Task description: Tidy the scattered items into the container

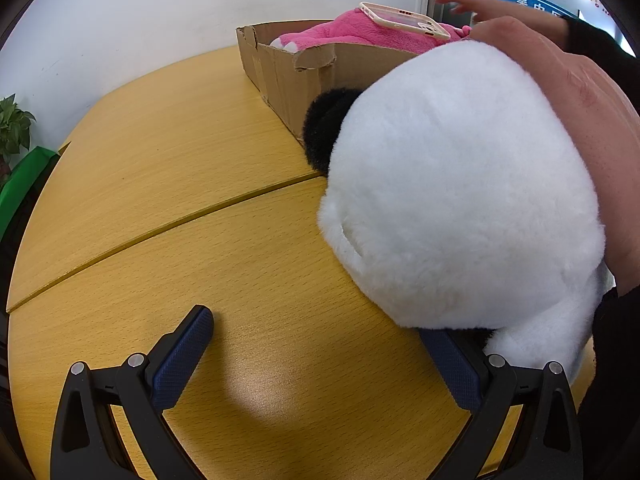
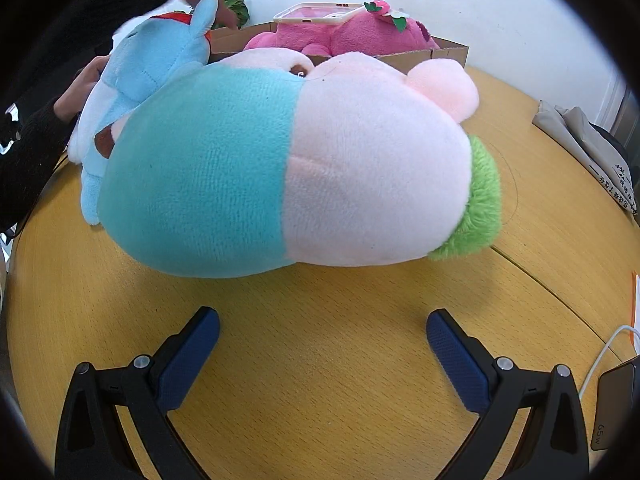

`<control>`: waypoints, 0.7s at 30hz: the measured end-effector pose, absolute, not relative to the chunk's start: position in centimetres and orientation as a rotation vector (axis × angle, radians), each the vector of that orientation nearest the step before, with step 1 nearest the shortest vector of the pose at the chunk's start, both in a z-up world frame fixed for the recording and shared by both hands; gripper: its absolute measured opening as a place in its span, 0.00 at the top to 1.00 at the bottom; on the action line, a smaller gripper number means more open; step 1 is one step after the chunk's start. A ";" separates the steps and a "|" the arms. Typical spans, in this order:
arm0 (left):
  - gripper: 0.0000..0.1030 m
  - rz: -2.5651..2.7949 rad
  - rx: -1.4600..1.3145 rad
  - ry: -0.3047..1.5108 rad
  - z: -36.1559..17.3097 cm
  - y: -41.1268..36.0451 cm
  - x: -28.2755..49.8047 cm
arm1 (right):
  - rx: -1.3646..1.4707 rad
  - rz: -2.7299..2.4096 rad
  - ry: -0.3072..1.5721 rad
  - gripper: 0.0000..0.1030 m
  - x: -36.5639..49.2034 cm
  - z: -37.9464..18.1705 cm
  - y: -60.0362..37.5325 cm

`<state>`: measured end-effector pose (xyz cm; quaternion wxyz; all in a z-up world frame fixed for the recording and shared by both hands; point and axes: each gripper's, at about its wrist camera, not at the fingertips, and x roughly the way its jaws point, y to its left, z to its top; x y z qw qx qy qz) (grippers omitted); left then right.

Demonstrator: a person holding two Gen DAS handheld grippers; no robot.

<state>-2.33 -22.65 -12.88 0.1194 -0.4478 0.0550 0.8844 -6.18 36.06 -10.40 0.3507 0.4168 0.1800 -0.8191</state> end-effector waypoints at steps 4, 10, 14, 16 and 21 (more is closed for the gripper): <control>0.00 2.586 -1.309 0.161 -12.9 -22.7 -2.3 | 1.079 -2.121 0.466 0.00 -6.2 -10.4 36.1; 0.00 2.588 -1.310 0.159 -12.9 -22.6 -2.3 | 1.079 -2.121 0.466 0.00 -6.2 -10.4 36.1; 0.00 2.588 -1.310 0.159 -12.9 -22.6 -2.3 | 1.079 -2.121 0.466 0.00 -6.2 -10.4 36.1; 0.00 2.588 -1.310 0.159 -12.9 -22.6 -2.3 | 1.079 -2.121 0.466 0.00 -6.2 -10.4 36.1; 0.00 2.592 -1.312 0.157 -12.9 -22.6 -2.3 | 1.079 -2.121 0.466 0.00 -6.2 -10.4 36.1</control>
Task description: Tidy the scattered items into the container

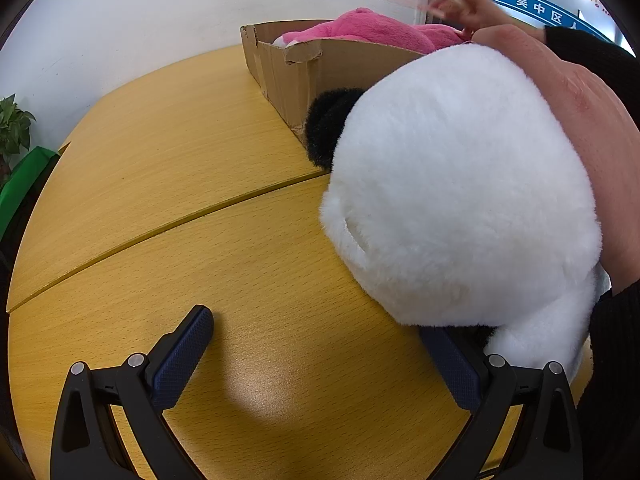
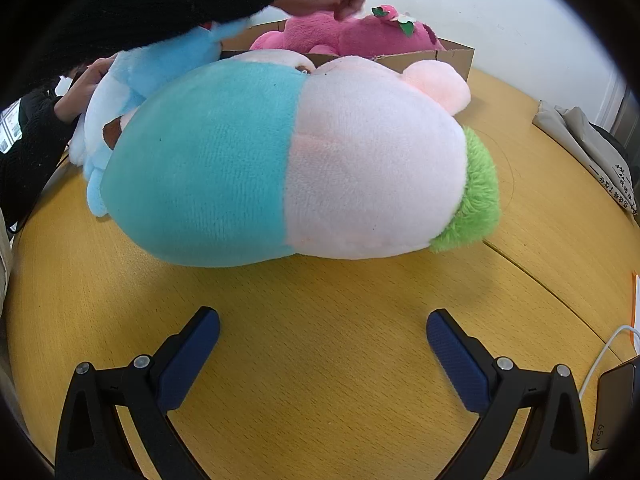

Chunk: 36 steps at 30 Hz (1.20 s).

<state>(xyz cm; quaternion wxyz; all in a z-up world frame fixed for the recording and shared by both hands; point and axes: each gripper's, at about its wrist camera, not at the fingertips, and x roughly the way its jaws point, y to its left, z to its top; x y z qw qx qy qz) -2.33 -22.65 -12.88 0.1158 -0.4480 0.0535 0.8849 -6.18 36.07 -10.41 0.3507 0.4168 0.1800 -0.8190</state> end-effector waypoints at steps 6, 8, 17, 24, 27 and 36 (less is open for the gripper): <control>0.00 2.595 -1.314 0.154 -12.9 -22.6 -2.3 | 1.079 -2.121 0.466 0.00 -6.2 -10.4 36.1; 0.00 2.595 -1.314 0.154 -12.9 -22.6 -2.3 | 1.079 -2.121 0.466 0.00 -6.2 -10.4 36.1; 0.00 2.602 -1.317 0.150 -12.9 -22.6 -2.3 | 1.079 -2.121 0.466 0.00 -6.2 -10.4 36.1; 0.00 2.603 -1.317 0.150 -12.8 -22.7 -2.2 | 1.079 -2.121 0.466 0.00 -6.2 -10.4 36.0; 0.00 2.603 -1.317 0.150 -12.8 -22.7 -2.2 | 1.079 -2.121 0.466 0.00 -6.2 -10.4 36.0; 0.00 2.603 -1.317 0.149 -12.8 -22.7 -2.2 | 1.079 -2.121 0.466 0.00 -6.2 -10.4 36.0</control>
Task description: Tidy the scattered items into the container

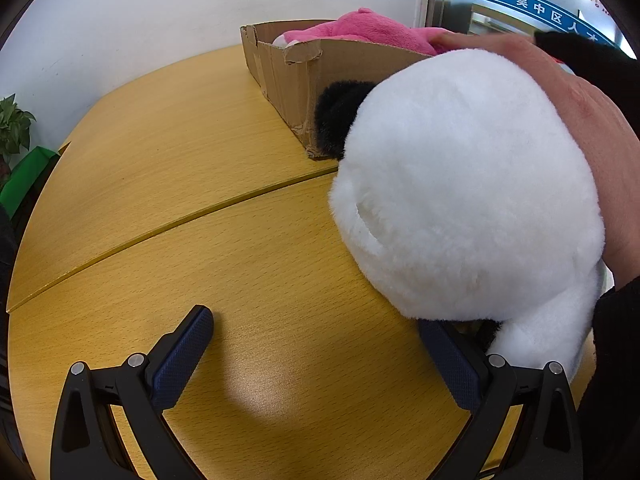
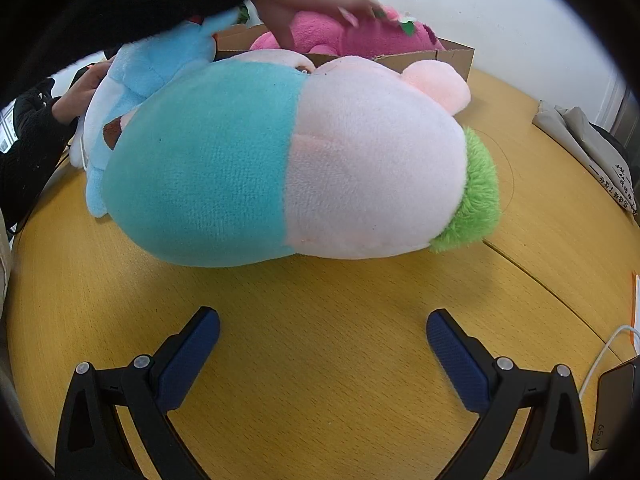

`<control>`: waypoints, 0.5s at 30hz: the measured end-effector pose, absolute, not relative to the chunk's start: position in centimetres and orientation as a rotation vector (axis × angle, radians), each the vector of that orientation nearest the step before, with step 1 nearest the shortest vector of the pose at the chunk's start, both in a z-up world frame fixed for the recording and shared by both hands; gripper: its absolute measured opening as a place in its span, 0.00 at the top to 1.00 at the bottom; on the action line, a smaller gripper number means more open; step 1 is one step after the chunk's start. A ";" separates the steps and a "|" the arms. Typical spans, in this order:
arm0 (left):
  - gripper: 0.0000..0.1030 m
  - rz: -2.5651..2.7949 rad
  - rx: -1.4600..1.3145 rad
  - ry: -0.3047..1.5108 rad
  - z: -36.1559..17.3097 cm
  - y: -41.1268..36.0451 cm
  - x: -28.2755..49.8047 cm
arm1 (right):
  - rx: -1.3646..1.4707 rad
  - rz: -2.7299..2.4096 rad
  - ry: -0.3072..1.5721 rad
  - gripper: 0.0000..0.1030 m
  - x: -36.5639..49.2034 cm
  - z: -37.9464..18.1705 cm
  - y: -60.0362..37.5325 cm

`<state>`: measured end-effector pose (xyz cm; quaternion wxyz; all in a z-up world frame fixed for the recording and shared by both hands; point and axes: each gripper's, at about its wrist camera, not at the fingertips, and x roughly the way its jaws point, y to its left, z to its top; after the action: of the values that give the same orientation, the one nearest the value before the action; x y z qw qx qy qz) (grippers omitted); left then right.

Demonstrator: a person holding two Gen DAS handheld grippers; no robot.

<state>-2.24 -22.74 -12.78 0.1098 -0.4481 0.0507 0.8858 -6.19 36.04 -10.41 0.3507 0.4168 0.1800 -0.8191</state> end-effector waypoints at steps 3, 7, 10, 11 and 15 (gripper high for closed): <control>0.00 2.603 -1.317 0.149 -12.8 -22.7 -2.2 | 1.079 -2.121 0.466 0.00 -6.2 -10.4 36.0; 0.00 2.607 -1.319 0.147 -12.8 -22.7 -2.3 | 1.079 -2.121 0.466 0.00 -6.2 -10.4 36.0; 0.00 2.607 -1.319 0.147 -12.8 -22.7 -2.2 | 1.079 -2.121 0.466 0.00 -6.2 -10.4 36.0; 0.00 2.607 -1.319 0.147 -12.8 -22.7 -2.3 | 1.079 -2.121 0.466 0.00 -6.2 -10.4 36.0; 0.00 2.608 -1.319 0.146 -12.8 -22.7 -2.3 | 1.079 -2.121 0.466 0.00 -6.2 -10.4 36.0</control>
<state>-2.25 -22.74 -12.78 0.1076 -0.4482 0.0498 0.8860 -6.18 36.04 -10.41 0.3508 0.4167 0.1800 -0.8191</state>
